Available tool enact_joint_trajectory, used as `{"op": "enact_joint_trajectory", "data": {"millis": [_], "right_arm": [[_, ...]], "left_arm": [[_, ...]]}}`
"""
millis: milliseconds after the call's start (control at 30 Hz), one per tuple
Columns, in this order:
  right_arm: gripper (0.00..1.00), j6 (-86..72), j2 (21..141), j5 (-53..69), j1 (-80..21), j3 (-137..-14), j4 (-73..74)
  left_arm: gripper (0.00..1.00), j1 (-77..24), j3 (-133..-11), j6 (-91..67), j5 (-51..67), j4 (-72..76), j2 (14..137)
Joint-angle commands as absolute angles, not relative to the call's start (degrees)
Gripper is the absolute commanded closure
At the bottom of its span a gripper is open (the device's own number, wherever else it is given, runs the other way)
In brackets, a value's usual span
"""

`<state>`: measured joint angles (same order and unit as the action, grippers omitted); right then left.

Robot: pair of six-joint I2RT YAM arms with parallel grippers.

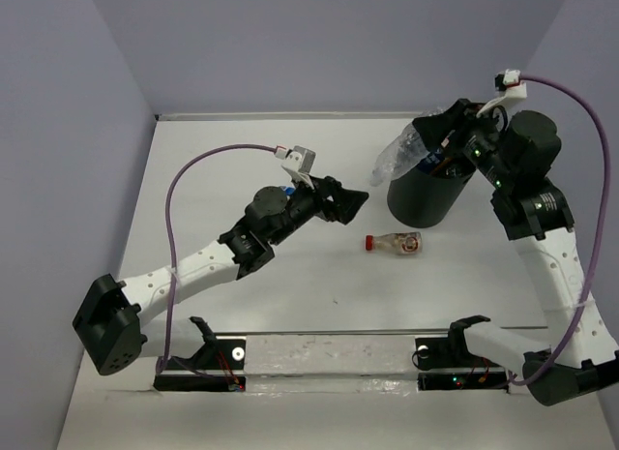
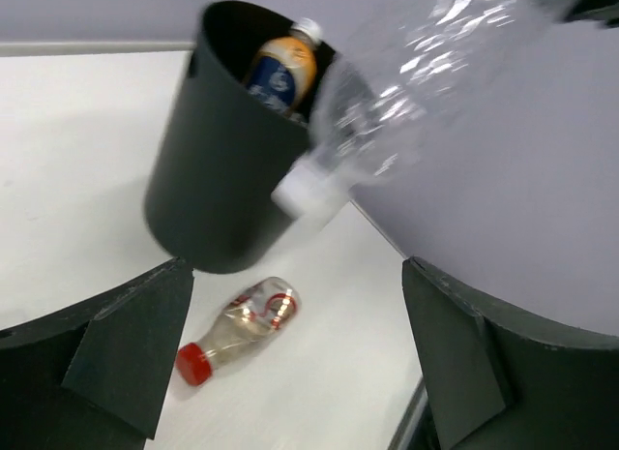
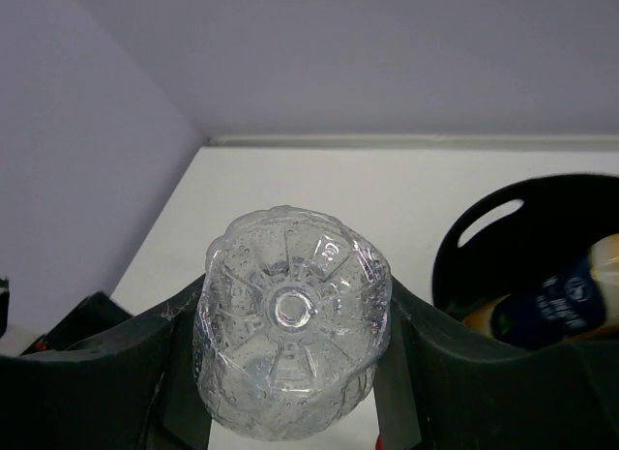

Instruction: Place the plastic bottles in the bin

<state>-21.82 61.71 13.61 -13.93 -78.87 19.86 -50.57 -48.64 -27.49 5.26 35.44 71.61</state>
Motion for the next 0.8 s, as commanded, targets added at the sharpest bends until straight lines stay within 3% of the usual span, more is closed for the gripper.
{"op": "enact_joint_trajectory", "data": {"millis": [0,100,333,767], "right_arm": [[0.84,-13.46,61.87,-7.09,-13.71,-90.15,23.37],[0.85,-9.68,62.75,-17.30,-13.71,-92.02,24.26],[0.85,-5.28,66.70,-25.39,-13.71,-92.38,22.86],[0.86,-4.47,78.83,-18.29,-13.71,-89.22,18.11]], "left_arm": [[0.01,-49.14,-49.30,-29.69,-14.28,24.98,68.03],[0.01,-45.89,-48.34,-34.18,-18.79,18.73,67.76],[0.01,-39.47,-46.67,-43.59,-25.30,10.91,71.89],[0.01,-34.82,-39.83,-53.86,-31.38,13.43,75.41]]}}
